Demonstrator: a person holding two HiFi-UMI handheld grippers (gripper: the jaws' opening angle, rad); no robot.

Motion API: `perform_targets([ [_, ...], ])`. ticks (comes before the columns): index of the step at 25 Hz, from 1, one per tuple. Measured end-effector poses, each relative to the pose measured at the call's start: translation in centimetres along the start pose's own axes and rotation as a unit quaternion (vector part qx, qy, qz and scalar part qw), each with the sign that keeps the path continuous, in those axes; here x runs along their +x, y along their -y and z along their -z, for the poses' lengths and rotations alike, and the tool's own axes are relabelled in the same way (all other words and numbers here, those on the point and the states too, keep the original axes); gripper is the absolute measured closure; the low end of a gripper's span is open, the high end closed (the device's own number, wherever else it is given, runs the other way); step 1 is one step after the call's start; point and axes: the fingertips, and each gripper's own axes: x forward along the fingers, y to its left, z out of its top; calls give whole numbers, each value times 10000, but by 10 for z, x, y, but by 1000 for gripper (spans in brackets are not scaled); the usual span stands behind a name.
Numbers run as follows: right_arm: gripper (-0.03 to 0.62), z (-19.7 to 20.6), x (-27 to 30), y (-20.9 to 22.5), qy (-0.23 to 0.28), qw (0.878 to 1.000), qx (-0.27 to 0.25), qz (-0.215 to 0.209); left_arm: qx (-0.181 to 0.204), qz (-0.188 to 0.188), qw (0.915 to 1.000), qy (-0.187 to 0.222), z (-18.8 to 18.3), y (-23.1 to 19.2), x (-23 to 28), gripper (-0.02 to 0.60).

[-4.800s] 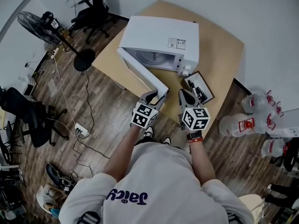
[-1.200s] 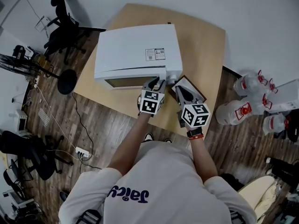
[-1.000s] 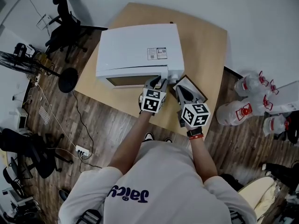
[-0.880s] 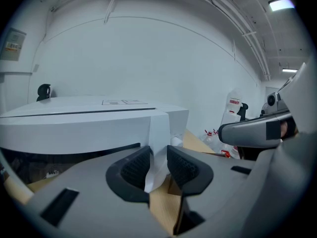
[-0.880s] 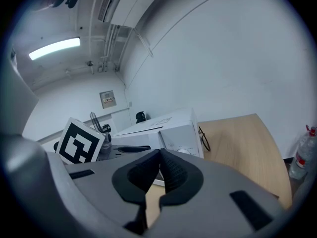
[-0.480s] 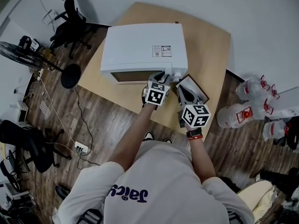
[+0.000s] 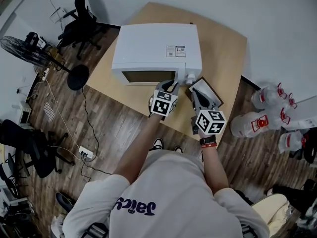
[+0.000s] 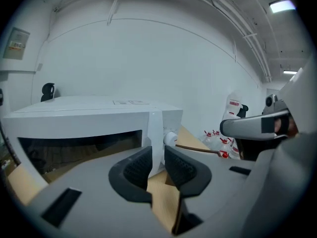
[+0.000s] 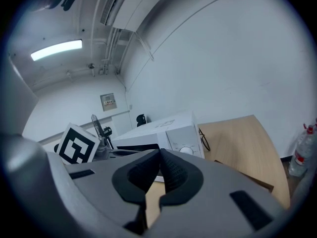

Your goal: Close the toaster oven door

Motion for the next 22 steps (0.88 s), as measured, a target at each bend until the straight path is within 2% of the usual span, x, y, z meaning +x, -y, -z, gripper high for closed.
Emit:
perform_targets([
  [2,579,-2,-4,-2,52,9999,97,-13,-122,-46,9998,148,-3,-1,-16,491],
  [7,579,-9,-11,-9,109,9999,-86,21,-232,-261,9982,483,-10,-6,-60,500],
  [22,579,-11,-39,-38,197,9983,-552,-45,-476,-688,9902,1116,-6,4,-149,541],
])
